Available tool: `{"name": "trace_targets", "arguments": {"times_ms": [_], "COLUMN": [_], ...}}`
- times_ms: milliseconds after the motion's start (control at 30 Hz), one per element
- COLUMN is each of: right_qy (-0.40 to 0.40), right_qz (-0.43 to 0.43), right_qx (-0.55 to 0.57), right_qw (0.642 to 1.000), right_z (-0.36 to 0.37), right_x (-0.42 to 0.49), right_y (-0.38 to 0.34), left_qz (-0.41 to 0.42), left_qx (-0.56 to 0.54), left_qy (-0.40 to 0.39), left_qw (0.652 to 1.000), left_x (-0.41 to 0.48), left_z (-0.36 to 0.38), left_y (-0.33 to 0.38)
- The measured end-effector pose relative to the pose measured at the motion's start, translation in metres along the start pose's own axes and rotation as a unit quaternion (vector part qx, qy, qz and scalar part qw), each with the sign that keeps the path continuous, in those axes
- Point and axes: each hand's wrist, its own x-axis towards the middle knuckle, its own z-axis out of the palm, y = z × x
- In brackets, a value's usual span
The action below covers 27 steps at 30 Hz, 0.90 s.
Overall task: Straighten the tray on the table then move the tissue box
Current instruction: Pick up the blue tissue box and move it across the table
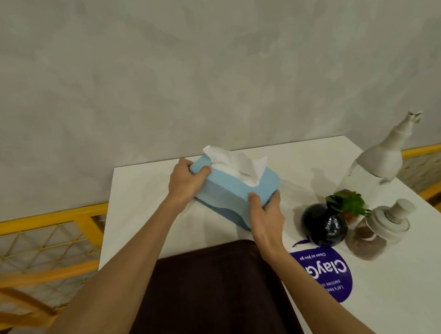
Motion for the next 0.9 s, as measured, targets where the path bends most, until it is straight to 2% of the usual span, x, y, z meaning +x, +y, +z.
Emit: {"name": "trace_targets", "arguments": {"times_ms": [233, 433, 900], "right_qy": [-0.093, -0.173, -0.244], "right_qz": [-0.02, -0.031, -0.036], "right_qx": [-0.037, -0.05, -0.106], "right_qw": [0.995, 0.983, 0.963], "right_z": [0.047, 0.089, 0.138], "right_x": [0.012, 0.023, 0.06], "right_y": [-0.027, -0.047, -0.065], "left_qz": [-0.022, -0.025, -0.049], "left_qx": [0.066, 0.065, 0.043], "left_qy": [0.101, 0.162, 0.169], "left_qw": [0.992, 0.984, 0.983], "left_x": [-0.018, -0.021, 0.02], "left_z": [-0.068, -0.11, -0.134], "left_y": [-0.037, -0.06, -0.073]}}
